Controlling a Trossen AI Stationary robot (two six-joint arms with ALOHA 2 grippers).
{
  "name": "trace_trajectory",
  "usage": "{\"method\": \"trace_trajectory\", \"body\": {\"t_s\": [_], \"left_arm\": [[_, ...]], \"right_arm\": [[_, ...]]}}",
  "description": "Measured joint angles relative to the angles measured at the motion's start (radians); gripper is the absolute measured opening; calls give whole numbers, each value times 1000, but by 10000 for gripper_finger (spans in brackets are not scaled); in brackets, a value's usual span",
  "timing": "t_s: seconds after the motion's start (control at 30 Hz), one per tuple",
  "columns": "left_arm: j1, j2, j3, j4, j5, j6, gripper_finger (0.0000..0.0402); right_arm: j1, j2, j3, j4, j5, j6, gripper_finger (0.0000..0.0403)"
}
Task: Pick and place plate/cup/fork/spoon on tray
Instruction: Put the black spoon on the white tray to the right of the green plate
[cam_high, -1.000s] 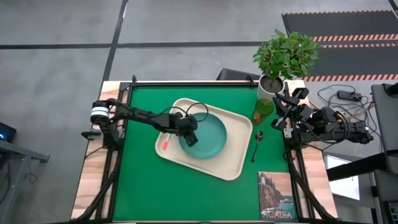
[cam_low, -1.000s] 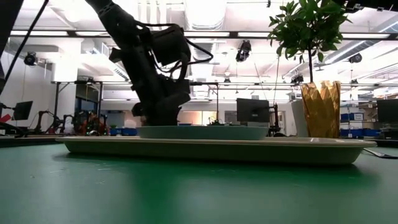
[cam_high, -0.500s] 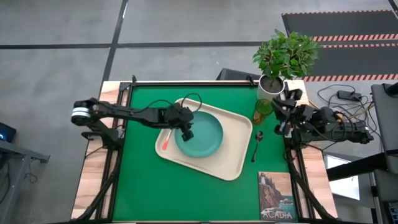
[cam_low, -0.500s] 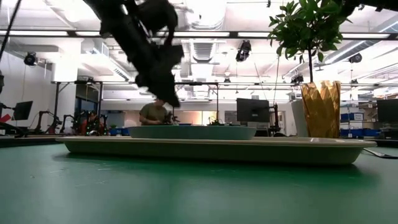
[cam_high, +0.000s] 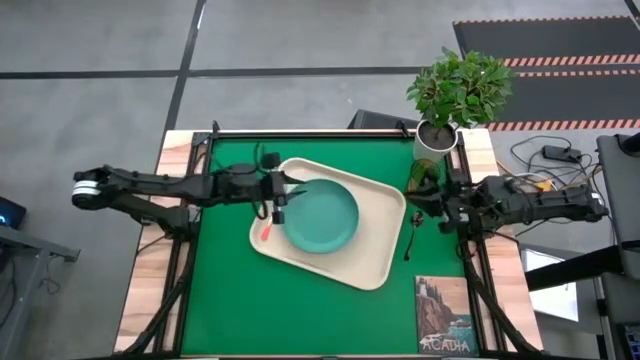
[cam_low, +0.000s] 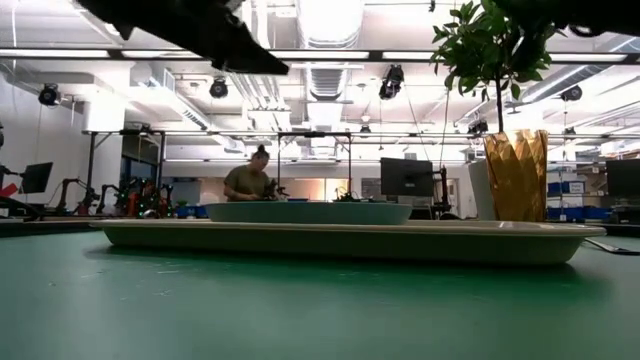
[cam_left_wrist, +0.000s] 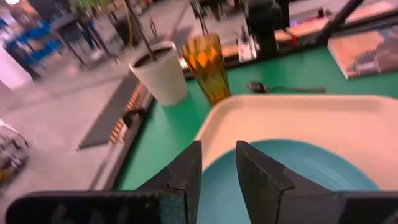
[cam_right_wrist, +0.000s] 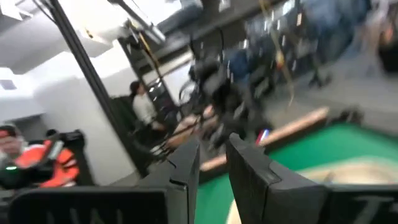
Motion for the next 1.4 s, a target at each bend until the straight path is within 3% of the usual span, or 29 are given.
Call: {"method": "trace_trajectory", "body": {"t_s": [0.27,0.43,0.67,0.8,1.03,1.4], "left_arm": [[0,-149,-84,68,0,32,81],[0,-214,-90,77,1,30,81],[0,-258,-89,91,1,35,81],[0,-260,-89,98,-2,36,81],[0,-245,-89,94,-7,36,81],[0,-245,-92,94,-10,36,81]], "right_arm": [[148,136,0,-81,-16,355,68],[220,177,5,-307,14,682,68],[243,259,218,-1038,66,951,68],[243,344,343,-1288,87,1014,68],[243,472,388,-1312,34,1119,68],[242,630,384,-1311,61,1170,76]]}}
